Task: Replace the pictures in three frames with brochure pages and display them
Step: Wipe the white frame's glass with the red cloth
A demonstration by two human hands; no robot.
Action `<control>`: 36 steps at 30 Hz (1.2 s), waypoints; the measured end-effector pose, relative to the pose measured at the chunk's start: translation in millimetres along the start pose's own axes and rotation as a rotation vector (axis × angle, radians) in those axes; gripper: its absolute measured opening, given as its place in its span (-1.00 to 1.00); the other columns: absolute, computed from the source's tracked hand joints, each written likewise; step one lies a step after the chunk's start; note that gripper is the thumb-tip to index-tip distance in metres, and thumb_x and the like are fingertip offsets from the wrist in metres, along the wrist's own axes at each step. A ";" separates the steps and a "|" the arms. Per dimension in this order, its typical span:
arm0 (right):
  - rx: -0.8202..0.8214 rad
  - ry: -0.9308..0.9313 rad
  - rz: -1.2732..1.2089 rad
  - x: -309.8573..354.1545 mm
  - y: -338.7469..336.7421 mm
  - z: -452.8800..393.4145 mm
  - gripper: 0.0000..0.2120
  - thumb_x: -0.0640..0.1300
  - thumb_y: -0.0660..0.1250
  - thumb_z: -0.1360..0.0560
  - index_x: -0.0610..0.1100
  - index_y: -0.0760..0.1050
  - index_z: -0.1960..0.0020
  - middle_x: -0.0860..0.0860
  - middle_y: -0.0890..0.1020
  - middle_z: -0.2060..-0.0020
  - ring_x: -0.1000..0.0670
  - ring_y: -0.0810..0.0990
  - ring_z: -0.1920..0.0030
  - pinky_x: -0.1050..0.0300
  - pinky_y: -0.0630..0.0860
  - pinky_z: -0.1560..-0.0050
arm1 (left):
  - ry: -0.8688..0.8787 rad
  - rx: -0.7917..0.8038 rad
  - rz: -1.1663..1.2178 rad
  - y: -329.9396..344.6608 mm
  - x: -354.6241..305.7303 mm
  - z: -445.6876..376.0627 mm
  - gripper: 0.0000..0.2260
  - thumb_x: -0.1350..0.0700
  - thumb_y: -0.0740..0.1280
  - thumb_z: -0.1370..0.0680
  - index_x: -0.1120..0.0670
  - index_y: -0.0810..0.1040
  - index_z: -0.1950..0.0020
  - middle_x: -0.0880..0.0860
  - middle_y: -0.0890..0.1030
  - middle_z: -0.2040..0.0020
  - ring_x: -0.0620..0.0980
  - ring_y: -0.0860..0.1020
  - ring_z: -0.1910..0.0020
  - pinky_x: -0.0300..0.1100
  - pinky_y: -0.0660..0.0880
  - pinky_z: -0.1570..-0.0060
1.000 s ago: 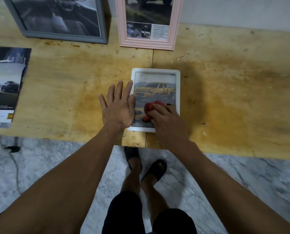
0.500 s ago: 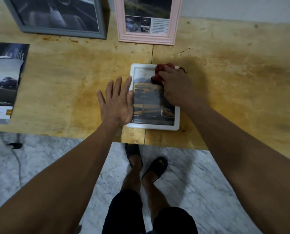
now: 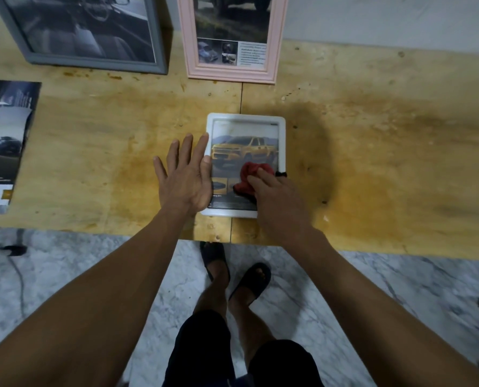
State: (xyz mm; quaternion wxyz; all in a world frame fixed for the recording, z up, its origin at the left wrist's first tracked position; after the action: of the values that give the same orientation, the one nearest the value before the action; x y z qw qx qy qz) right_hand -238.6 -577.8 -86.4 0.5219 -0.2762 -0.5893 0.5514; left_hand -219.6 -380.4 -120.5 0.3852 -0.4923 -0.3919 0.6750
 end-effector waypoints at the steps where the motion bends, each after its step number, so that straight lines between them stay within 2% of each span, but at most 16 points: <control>1: -0.022 -0.005 0.000 0.7 2.4 6.1 -0.54 -0.29 0.34 -0.41 -0.13 0.50 -0.31 -0.13 0.54 -0.29 -0.22 0.54 -0.05 -0.03 0.42 -0.13 | -0.001 0.002 0.002 -0.3 -0.3 0.4 -0.54 -0.19 -0.22 -0.68 -0.26 -0.10 -0.61 -0.10 -0.05 -0.65 0.00 -0.17 -0.61 0.26 -0.25 -0.51; 5: -0.084 -0.017 -0.019 3.6 8.3 19.5 -0.64 -0.25 0.28 -0.41 -0.14 0.57 -0.19 -0.09 0.62 -0.17 -0.16 0.57 0.09 0.02 0.49 0.01 | -0.005 0.009 0.012 -1.3 -0.8 0.8 -0.53 -0.20 -0.23 -0.68 -0.26 -0.10 -0.61 -0.10 -0.06 -0.65 0.00 -0.18 -0.62 0.26 -0.26 -0.51; 10: -0.099 -0.018 -0.043 3.2 11.0 23.1 -0.68 -0.23 0.28 -0.44 -0.12 0.58 -0.18 -0.04 0.64 -0.14 -0.12 0.56 0.10 0.04 0.48 0.01 | -0.001 -0.003 0.014 -0.5 -1.2 1.5 -0.54 -0.18 -0.23 -0.69 -0.26 -0.09 -0.61 -0.09 -0.06 -0.65 0.00 -0.18 -0.62 0.26 -0.25 -0.51; 12: -0.076 -0.028 -0.084 9.9 8.3 22.1 -0.68 -0.19 0.22 -0.48 -0.10 0.58 -0.19 -0.02 0.64 -0.13 -0.12 0.57 0.05 0.04 0.48 -0.01 | -0.003 -0.010 0.012 0.2 -0.7 1.5 -0.54 -0.18 -0.22 -0.69 -0.26 -0.09 -0.61 -0.10 -0.05 -0.65 -0.01 -0.17 -0.62 0.26 -0.25 -0.51; 15: 0.023 -0.052 -0.336 25.5 -6.0 15.3 -0.62 -0.12 0.07 -0.55 -0.08 0.56 -0.25 -0.03 0.64 -0.15 -0.08 0.58 -0.08 0.03 0.47 -0.16 | -0.006 -0.012 0.015 0.1 0.2 1.4 -0.55 -0.18 -0.22 -0.69 -0.26 -0.10 -0.61 -0.11 -0.05 -0.65 -0.02 -0.17 -0.62 0.25 -0.26 -0.51; 17: -0.042 0.079 -0.569 26.9 -19.2 3.2 -0.69 -0.16 0.10 -0.63 -0.07 0.55 -0.25 -0.02 0.64 -0.10 0.05 0.55 -0.02 0.17 0.46 -0.11 | -0.008 0.001 0.018 -0.2 1.1 0.5 -0.54 -0.18 -0.22 -0.69 -0.26 -0.11 -0.61 -0.12 -0.07 -0.64 -0.03 -0.19 -0.61 0.24 -0.27 -0.51; 18: -0.136 0.172 -0.623 23.5 -24.6 -5.6 -0.71 -0.17 0.11 -0.65 -0.08 0.53 -0.25 -0.03 0.63 -0.08 0.06 0.53 0.01 0.19 0.47 -0.05 | -0.009 0.007 0.017 -0.5 1.7 0.3 -0.54 -0.18 -0.22 -0.69 -0.27 -0.11 -0.61 -0.12 -0.08 -0.64 -0.03 -0.20 -0.61 0.23 -0.28 -0.51; 20: -0.339 0.295 -0.533 8.6 -28.7 -27.6 -0.70 -0.15 0.08 -0.66 -0.10 0.48 -0.30 -0.06 0.59 -0.11 -0.01 0.52 -0.04 0.15 0.44 -0.03 | -0.005 0.012 0.014 -0.3 2.4 -0.5 -0.54 -0.18 -0.22 -0.69 -0.27 -0.11 -0.61 -0.12 -0.08 -0.64 -0.02 -0.20 -0.61 0.24 -0.27 -0.51; 21: -0.368 0.322 -0.438 0.8 -28.7 -39.0 -0.67 -0.12 0.06 -0.66 -0.11 0.45 -0.34 -0.08 0.56 -0.19 -0.07 0.50 -0.13 0.08 0.43 -0.11 | -0.002 0.012 0.012 -0.4 2.6 -0.7 -0.54 -0.18 -0.21 -0.69 -0.27 -0.11 -0.61 -0.12 -0.08 -0.64 -0.02 -0.20 -0.61 0.24 -0.27 -0.51; 24: -0.166 0.309 -0.147 -10.3 -20.0 -62.9 -0.57 -0.06 0.05 -0.62 -0.06 0.30 -0.47 0.00 0.32 -0.47 -0.17 0.23 -0.41 -0.13 0.26 -0.37 | 0.002 0.019 0.007 -0.7 3.0 -1.2 -0.55 -0.18 -0.20 -0.69 -0.27 -0.11 -0.61 -0.11 -0.08 -0.65 0.00 -0.19 -0.61 0.24 -0.27 -0.51; 26: -0.092 0.268 -0.036 -7.8 -11.6 -70.2 -0.49 -0.08 0.10 -0.58 -0.05 0.20 -0.52 0.02 0.22 -0.52 -0.19 0.11 -0.46 -0.20 0.20 -0.40 | 0.004 0.028 0.012 -0.6 2.5 -1.3 -0.54 -0.20 -0.20 -0.69 -0.27 -0.11 -0.61 -0.11 -0.08 -0.65 0.00 -0.20 -0.61 0.24 -0.29 -0.51; 32: -0.076 0.258 -0.026 20.7 3.9 -90.1 -0.38 -0.12 0.23 -0.51 -0.07 0.17 -0.55 -0.01 0.21 -0.53 -0.19 0.11 -0.47 -0.21 0.19 -0.37 | 0.000 0.028 0.025 -0.6 2.4 -2.2 -0.55 -0.22 -0.21 -0.69 -0.29 -0.10 -0.60 -0.13 -0.09 -0.64 -0.02 -0.21 -0.61 0.23 -0.31 -0.49; 36: 0.008 0.135 -0.086 47.4 6.4 -96.5 -0.47 -0.05 0.18 -0.57 -0.01 0.20 -0.53 0.04 0.18 -0.55 -0.17 0.10 -0.47 -0.20 0.16 -0.39 | -0.002 0.028 0.019 -0.2 3.7 -2.6 -0.54 -0.20 -0.23 -0.68 -0.28 -0.11 -0.60 -0.13 -0.08 -0.64 -0.03 -0.20 -0.61 0.24 -0.28 -0.51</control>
State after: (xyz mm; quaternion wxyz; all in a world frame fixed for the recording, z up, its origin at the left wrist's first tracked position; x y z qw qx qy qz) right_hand -165.8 -498.7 -92.4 0.5847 -0.2850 -0.5619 0.5111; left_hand -217.8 -376.6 -122.1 0.3852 -0.4899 -0.3778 0.6847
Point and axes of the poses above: each hand's wrist, its own z-axis away from the middle knuckle, its own y-axis out of the palm, x = y × z, the point moved 1 cm from there along -z, towards the middle knuckle
